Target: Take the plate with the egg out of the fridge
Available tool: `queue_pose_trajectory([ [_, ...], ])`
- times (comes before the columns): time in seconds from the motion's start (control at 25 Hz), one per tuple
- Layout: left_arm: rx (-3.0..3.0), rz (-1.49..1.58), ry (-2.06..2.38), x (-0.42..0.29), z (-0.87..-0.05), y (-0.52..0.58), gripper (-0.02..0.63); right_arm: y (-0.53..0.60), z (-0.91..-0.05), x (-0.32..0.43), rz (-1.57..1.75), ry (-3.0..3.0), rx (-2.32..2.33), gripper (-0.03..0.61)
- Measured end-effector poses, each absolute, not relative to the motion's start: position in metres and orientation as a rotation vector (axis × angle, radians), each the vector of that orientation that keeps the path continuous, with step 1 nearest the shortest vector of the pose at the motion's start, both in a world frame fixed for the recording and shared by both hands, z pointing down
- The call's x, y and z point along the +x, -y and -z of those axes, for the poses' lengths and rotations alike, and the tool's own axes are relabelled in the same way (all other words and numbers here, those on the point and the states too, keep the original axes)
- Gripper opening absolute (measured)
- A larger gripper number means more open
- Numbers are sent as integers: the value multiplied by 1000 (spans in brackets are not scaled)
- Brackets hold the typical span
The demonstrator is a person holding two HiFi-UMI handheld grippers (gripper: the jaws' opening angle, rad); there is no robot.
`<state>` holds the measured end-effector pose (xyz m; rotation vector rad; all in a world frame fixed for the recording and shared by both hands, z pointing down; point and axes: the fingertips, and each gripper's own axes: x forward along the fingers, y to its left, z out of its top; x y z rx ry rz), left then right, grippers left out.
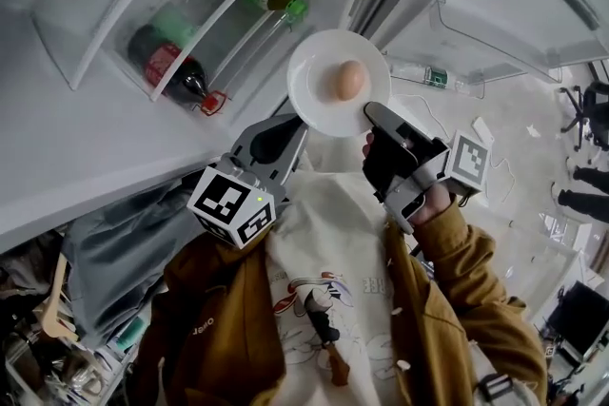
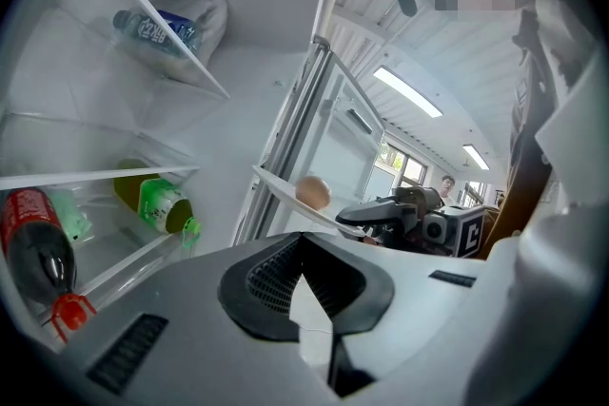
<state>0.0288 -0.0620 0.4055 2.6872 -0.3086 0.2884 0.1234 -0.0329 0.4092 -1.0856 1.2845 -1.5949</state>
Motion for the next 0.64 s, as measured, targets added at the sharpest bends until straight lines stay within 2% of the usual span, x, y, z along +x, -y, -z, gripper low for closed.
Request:
queue_pose_trajectory([
  [0.64,2680,-272,304,29,-405,60,8,18,-414,121,1555,-1222,-1138,17],
])
